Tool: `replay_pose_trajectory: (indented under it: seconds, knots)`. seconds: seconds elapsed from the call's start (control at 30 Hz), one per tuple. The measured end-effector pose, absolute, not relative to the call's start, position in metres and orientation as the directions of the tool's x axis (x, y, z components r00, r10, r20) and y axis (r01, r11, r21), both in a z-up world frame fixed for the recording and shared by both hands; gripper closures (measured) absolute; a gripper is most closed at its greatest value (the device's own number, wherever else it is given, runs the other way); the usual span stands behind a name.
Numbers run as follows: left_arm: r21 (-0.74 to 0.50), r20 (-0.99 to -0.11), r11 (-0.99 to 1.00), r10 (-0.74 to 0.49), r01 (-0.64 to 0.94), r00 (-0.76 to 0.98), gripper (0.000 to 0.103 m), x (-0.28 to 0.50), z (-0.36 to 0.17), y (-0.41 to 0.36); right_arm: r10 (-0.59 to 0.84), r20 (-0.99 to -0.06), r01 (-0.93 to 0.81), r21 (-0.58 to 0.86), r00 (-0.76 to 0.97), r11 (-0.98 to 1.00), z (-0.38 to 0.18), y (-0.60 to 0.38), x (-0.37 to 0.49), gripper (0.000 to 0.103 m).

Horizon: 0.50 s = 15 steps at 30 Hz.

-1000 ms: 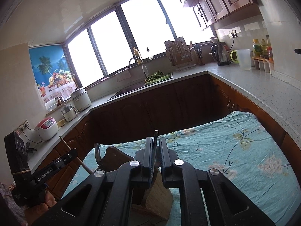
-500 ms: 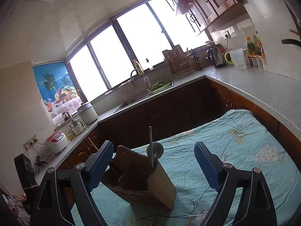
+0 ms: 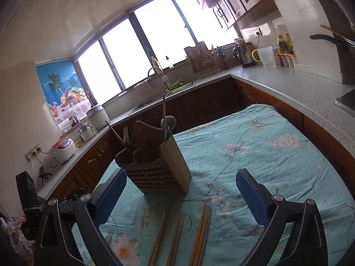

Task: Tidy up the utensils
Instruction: 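Move the left tool back to the remaining chopsticks on the table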

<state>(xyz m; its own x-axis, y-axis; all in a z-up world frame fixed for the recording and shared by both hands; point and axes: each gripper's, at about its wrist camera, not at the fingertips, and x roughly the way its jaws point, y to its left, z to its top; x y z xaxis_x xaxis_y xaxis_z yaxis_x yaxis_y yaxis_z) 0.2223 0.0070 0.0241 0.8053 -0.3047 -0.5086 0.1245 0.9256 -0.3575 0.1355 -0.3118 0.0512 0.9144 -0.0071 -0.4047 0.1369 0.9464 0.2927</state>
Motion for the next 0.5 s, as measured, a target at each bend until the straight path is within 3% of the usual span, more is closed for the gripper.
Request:
replay_pose_trajectory:
  seconds: [0.5]
  knots:
    - [-0.329, -0.625, 0.936, -0.316, 0.127, 0.713, 0.021, 0.202, 0.008, -0.010, -0.042, -0.563, 0.216, 0.246, 0.825, 0.945, -0.007, -0.313, 0.107, 0.003]
